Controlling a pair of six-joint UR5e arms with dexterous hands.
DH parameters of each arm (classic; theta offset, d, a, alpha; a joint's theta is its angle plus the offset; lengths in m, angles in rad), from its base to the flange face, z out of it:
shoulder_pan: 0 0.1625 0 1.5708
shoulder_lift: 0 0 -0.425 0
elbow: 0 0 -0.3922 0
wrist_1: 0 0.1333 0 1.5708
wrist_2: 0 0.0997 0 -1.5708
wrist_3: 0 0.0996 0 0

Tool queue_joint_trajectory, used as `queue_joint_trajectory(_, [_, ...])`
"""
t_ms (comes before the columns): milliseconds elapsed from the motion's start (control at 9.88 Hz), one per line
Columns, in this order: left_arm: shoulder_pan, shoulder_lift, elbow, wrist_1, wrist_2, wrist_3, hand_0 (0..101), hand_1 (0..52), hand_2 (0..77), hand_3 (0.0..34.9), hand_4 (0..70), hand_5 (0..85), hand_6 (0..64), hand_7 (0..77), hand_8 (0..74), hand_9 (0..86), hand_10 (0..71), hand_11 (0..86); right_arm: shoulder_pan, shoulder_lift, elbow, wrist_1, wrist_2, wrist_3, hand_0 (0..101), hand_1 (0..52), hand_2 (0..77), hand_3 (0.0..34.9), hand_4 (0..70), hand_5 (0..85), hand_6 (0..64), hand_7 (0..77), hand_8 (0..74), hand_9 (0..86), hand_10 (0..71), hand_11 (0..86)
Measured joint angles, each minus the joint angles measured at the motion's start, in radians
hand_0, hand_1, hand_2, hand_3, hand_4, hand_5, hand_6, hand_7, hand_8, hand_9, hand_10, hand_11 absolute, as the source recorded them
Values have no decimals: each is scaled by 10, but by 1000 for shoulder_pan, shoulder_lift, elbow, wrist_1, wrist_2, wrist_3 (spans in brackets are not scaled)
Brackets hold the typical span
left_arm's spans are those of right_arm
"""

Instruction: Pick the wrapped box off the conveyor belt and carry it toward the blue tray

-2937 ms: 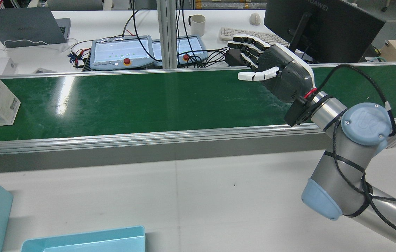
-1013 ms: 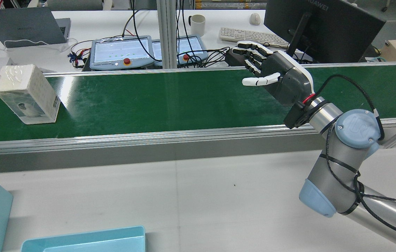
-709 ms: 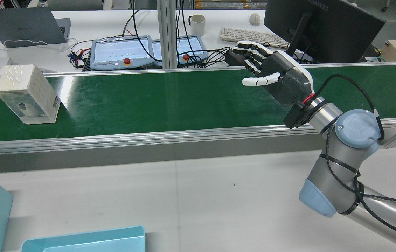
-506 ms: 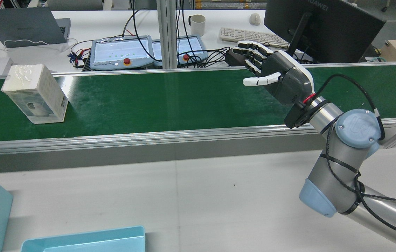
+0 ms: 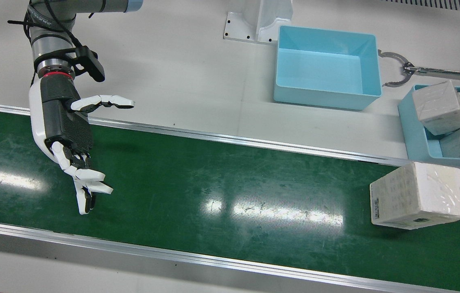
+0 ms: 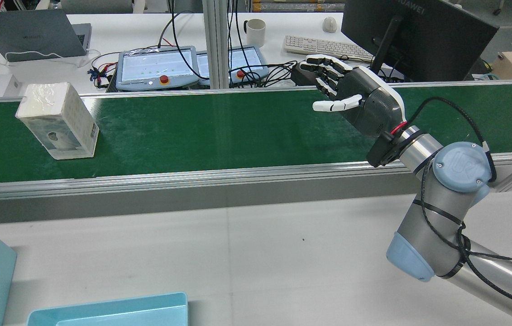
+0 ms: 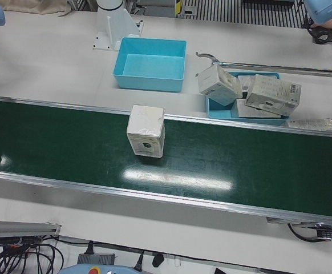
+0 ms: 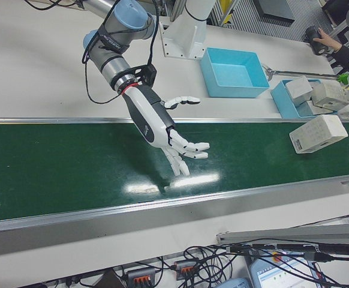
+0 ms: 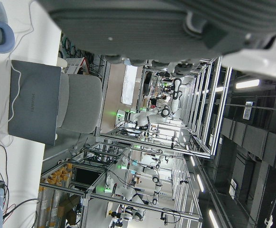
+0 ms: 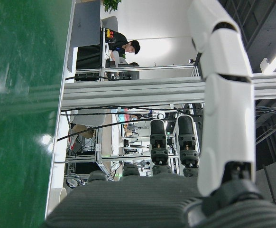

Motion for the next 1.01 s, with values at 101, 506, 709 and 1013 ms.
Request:
queue_joint_trajectory(101, [0,0,0,0,0,0,0,0,11,0,0,11,0,5,5,0,5,0,0,0,0,0,0,0,490,180,207,126,115,273,44,207,0,44,0,11])
queue_joint_trajectory(506, [0,0,0,0,0,0,0,0,11,0,0,11,0,5,5,0,5,0,0,0,-1,2,0,0,490,169,207,126,104,284,44,207,0,44,0,11])
queue_joint_trajectory(709, [0,0,0,0,0,0,0,0,5,0,0,11,0,5,5,0,5,0,0,1,3,2,0,2,490,164,196,126,109,278,44,207,0,44,0,11])
queue_joint_trajectory(1013, [0,0,0,0,0,0,0,0,11,0,0,11,0,5,5,0,5,0,2,1,6,2,0,2,490,169,191,114,115,278,44,207,0,44,0,11])
